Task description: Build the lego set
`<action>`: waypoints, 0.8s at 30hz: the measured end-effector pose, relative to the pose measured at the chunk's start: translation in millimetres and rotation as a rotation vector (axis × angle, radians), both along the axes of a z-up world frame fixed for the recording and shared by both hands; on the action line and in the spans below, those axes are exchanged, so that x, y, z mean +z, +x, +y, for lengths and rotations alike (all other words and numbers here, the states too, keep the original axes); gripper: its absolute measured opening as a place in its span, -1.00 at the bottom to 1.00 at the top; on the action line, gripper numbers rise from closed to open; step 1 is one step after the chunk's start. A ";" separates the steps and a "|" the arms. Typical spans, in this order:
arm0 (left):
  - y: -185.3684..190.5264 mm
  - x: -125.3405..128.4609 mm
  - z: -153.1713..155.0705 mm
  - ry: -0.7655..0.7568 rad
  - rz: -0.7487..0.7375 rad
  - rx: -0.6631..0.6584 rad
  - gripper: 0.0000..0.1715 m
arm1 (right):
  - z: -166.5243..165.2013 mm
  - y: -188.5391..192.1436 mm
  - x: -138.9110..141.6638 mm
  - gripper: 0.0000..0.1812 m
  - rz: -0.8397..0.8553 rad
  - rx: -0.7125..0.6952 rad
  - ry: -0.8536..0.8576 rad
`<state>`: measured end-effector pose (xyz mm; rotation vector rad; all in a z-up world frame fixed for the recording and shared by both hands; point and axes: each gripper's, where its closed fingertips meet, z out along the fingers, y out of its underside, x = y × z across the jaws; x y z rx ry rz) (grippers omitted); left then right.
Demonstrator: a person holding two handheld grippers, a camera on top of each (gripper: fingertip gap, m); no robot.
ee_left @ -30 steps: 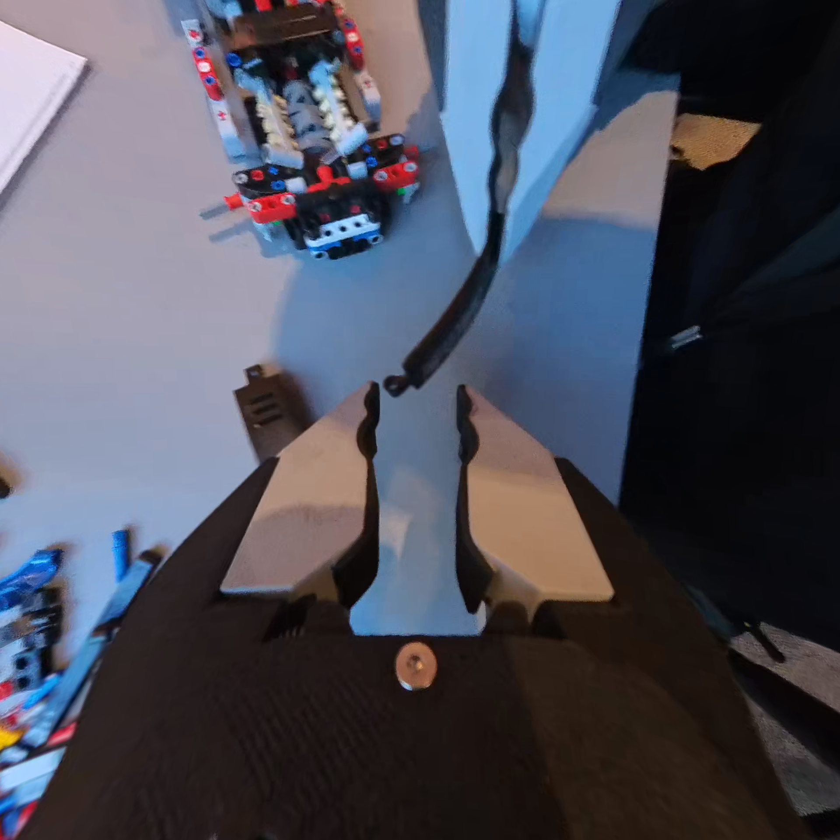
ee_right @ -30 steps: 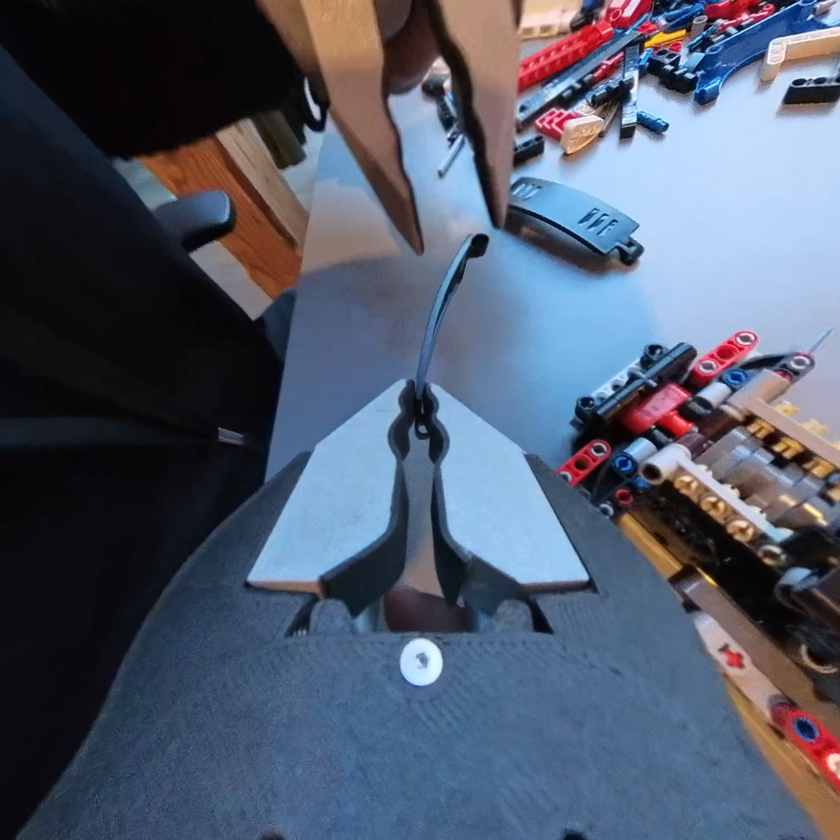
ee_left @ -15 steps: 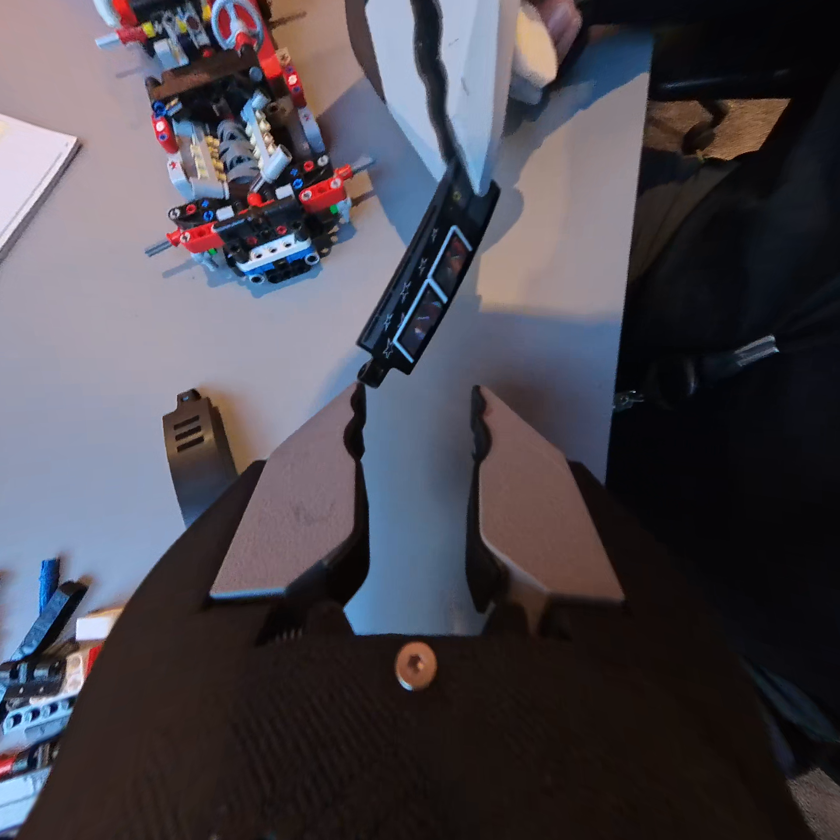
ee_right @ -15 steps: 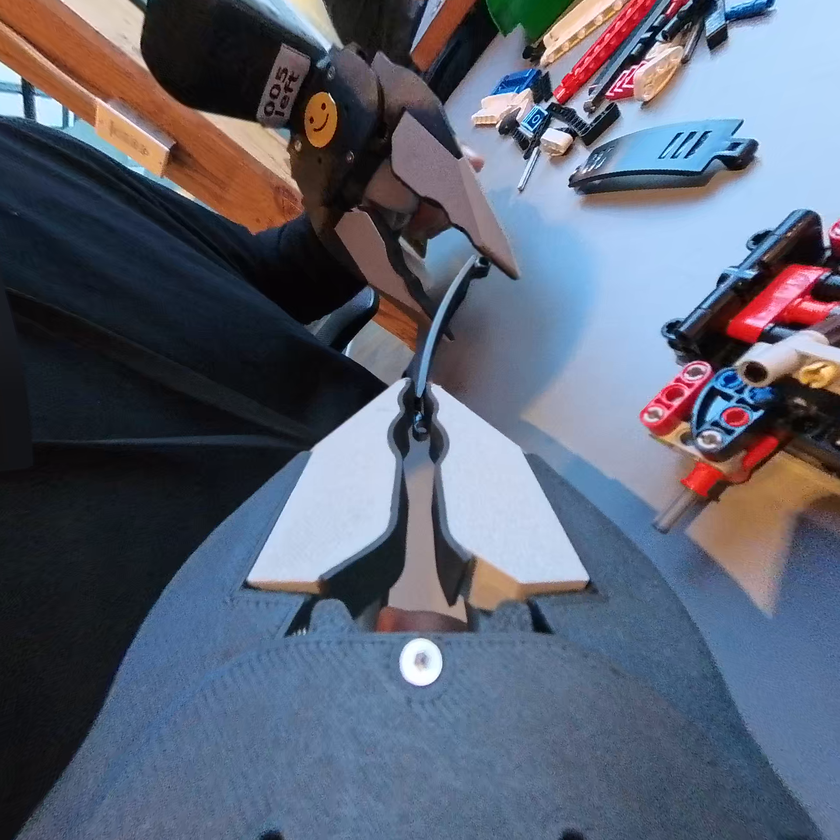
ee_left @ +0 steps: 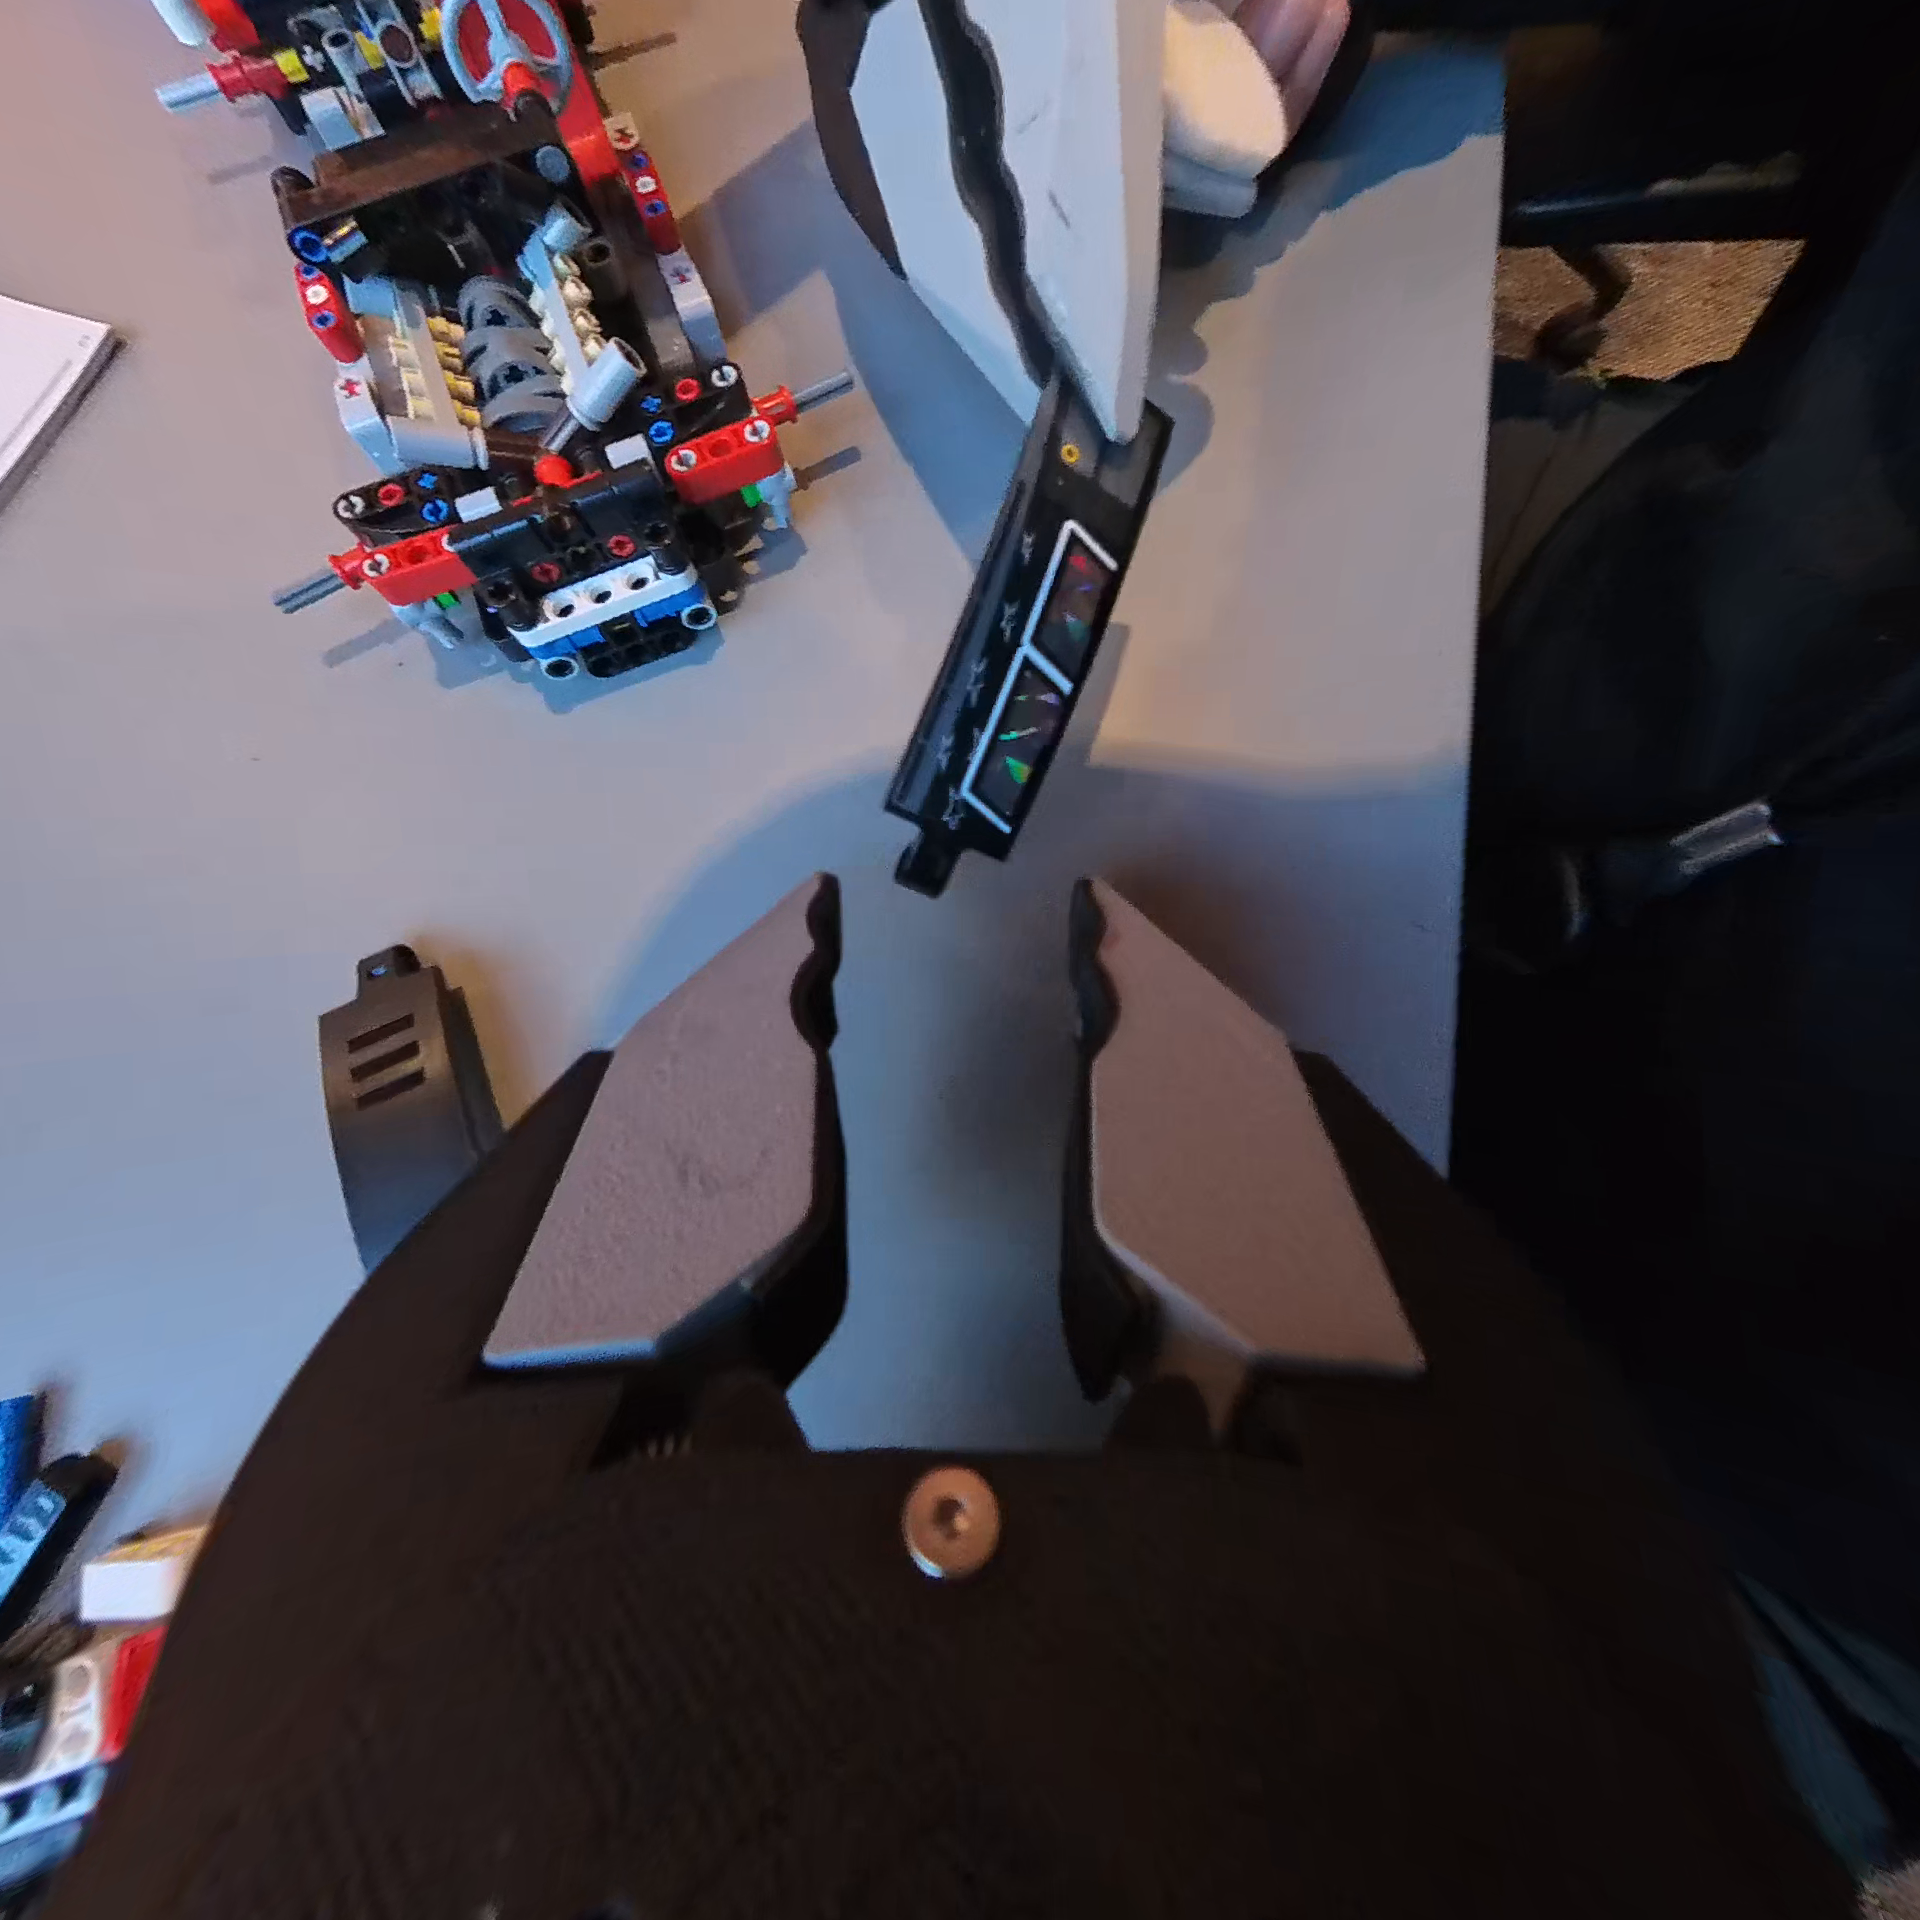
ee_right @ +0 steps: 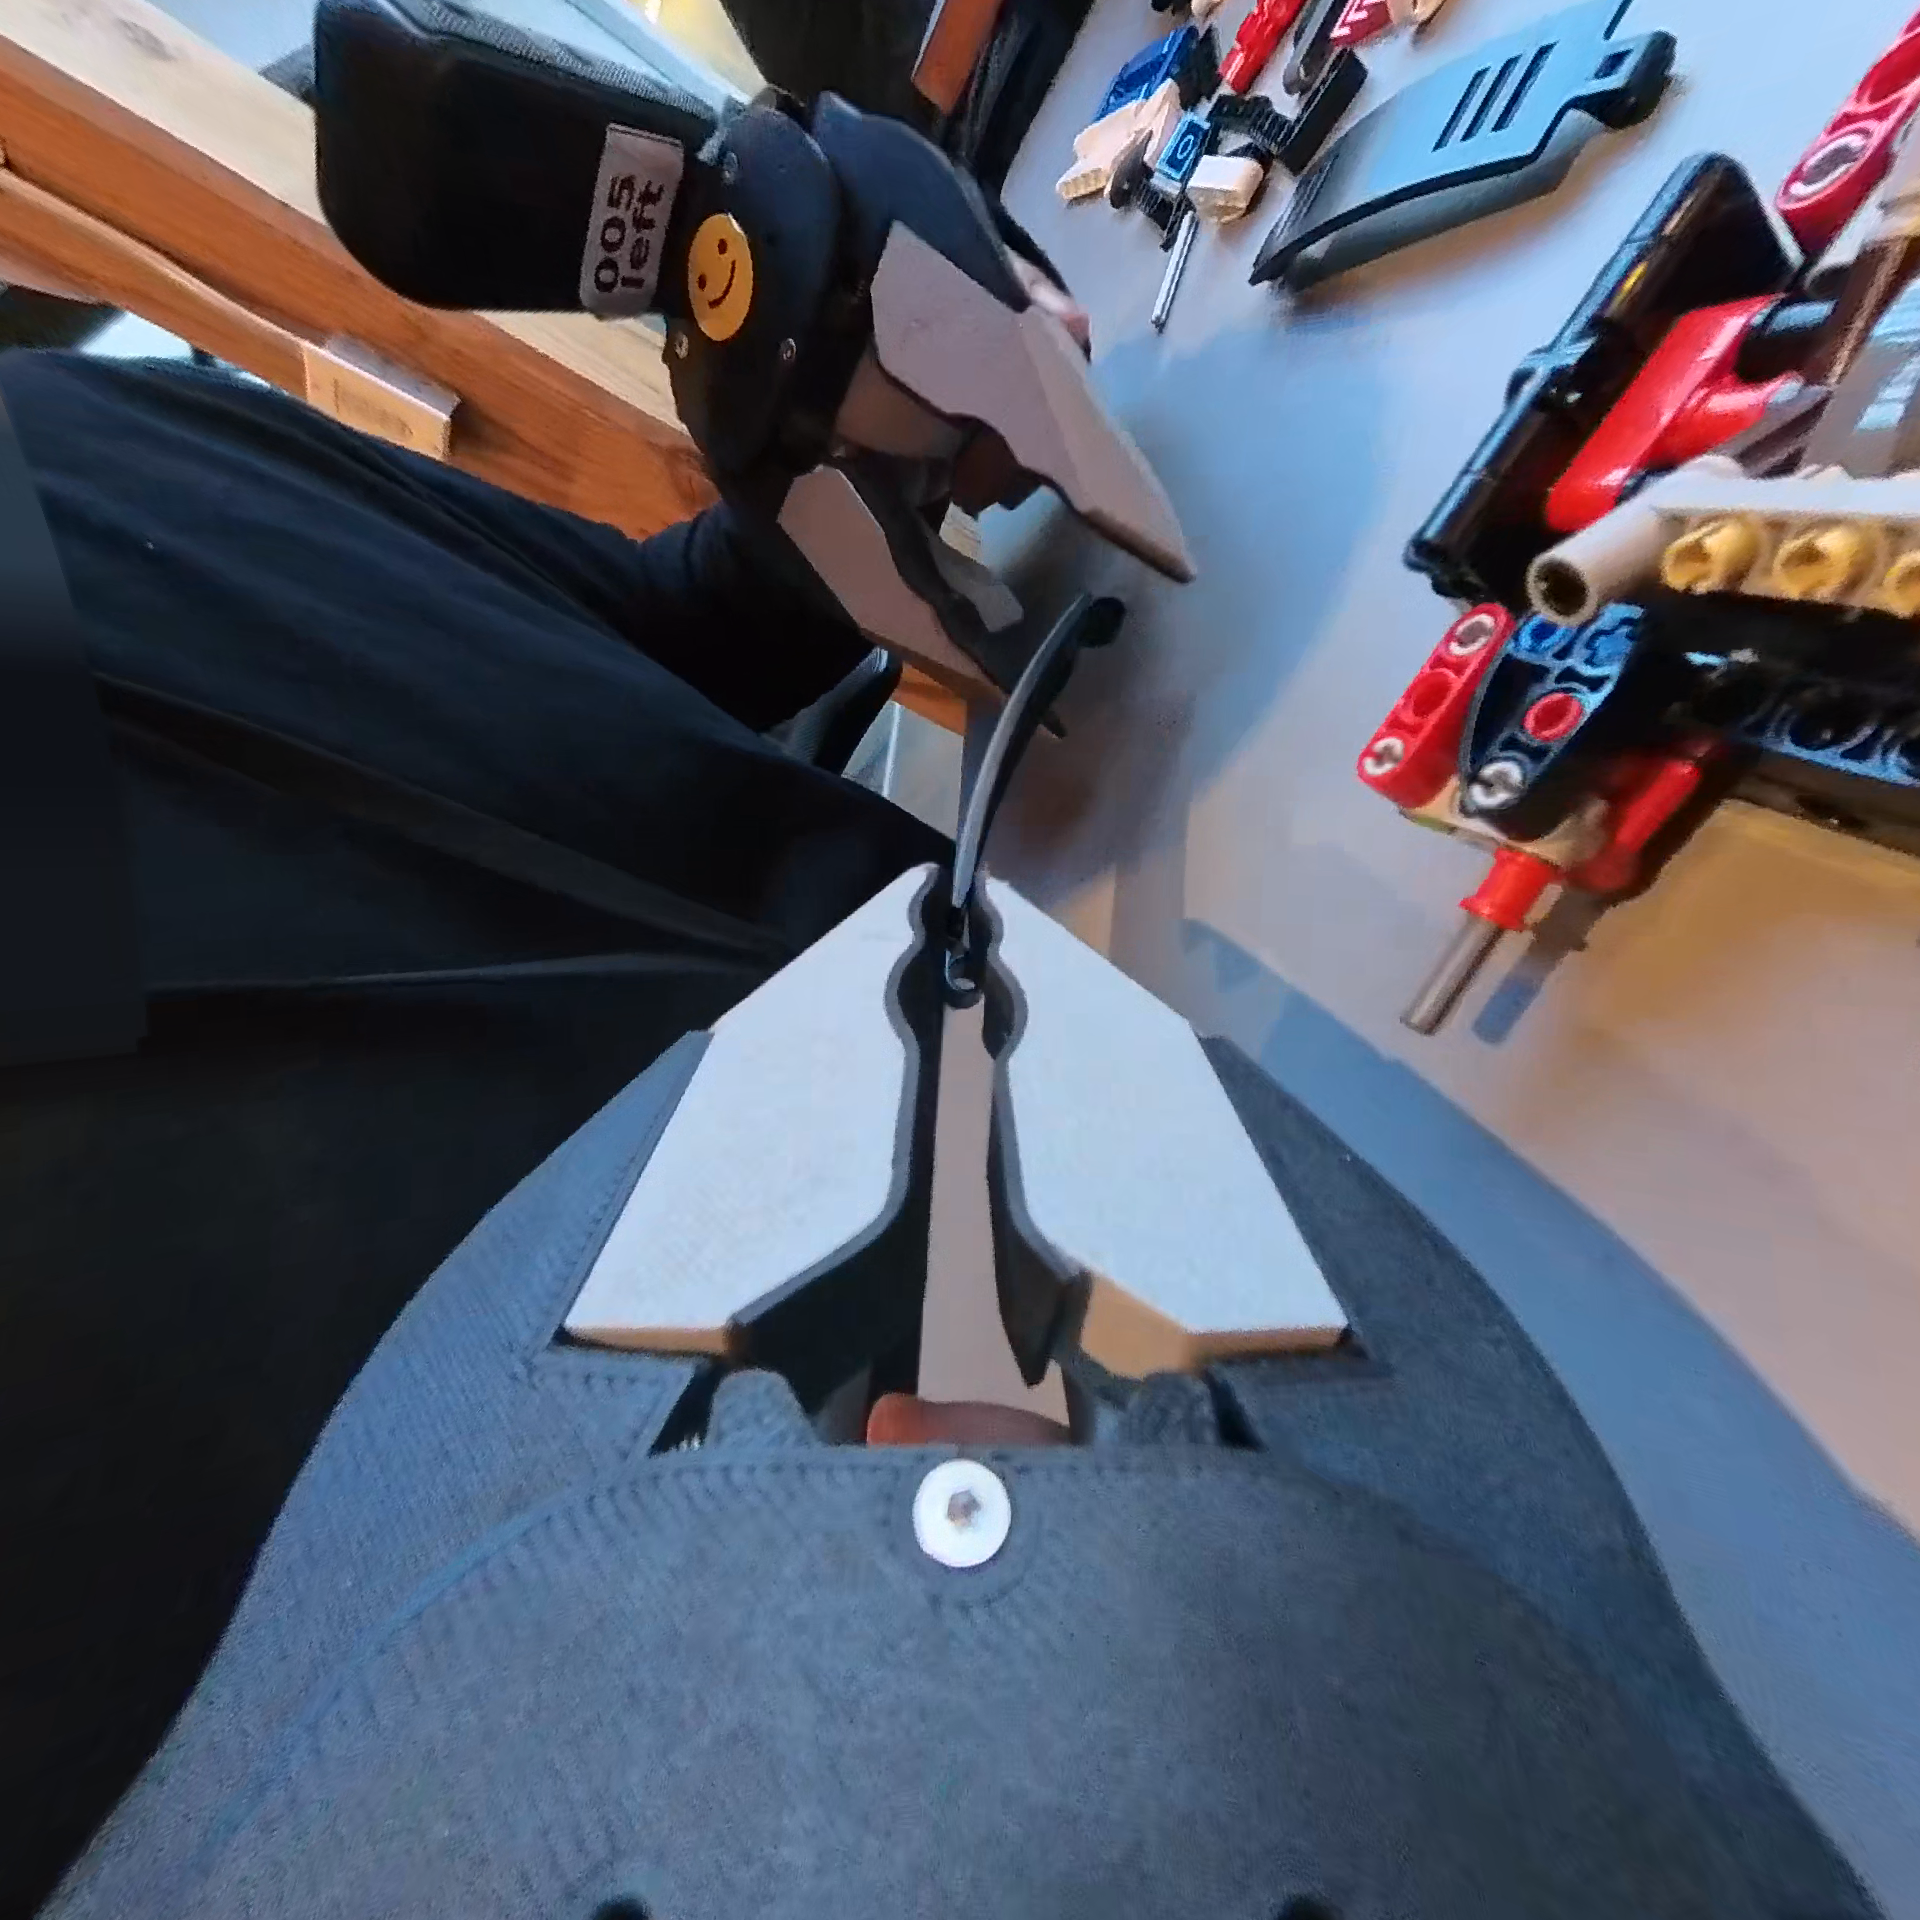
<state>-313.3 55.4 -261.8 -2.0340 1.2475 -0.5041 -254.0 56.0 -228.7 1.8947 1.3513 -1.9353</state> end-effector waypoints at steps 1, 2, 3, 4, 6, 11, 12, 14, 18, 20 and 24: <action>-0.5 -0.3 2.3 0.003 0.002 0.003 -0.47 | 0.4 -0.1 -0.4 -1.00 -0.002 0.001 0.003; -0.8 -0.2 4.1 0.001 0.000 0.006 -0.42 | 0.9 0.0 -0.9 -1.00 -0.006 0.000 0.003; -0.1 0.4 4.9 -0.006 -0.008 0.004 -0.38 | 1.4 -0.1 -1.5 -1.00 -0.010 -0.003 -0.001; 2.2 1.6 3.6 -0.019 -0.021 -0.011 -0.36 | 2.2 -0.7 -1.8 -1.00 -0.012 -0.009 -0.007; 8.0 4.8 2.4 -0.027 -0.042 -0.036 -0.36 | 2.2 -3.1 0.1 -1.00 -0.001 -0.024 -0.034; 24.7 4.2 -3.9 -0.003 -0.051 -0.099 -0.58 | -8.4 -7.1 1.8 -1.00 0.010 -0.011 -0.048; 26.6 1.9 -5.8 -0.007 -0.041 -0.108 -0.64 | -9.5 -7.0 1.0 -1.00 0.007 -0.012 -0.043; 28.8 -1.6 -7.7 -0.013 -0.016 -0.108 -0.70 | -7.7 -7.2 -0.9 -1.00 -0.003 -0.033 -0.034; 30.4 -5.7 -9.9 -0.057 -0.002 -0.068 -0.72 | -0.7 -6.8 -6.7 -0.99 -0.039 -0.075 -0.025; 30.3 -9.8 -11.9 -0.113 -0.005 -0.032 -0.72 | 3.3 -5.7 -13.3 -0.99 -0.072 -0.095 0.022; 31.5 -10.2 -13.0 -0.202 -0.043 0.046 -0.72 | 13.6 -2.4 -22.8 -0.88 -0.118 -0.158 0.150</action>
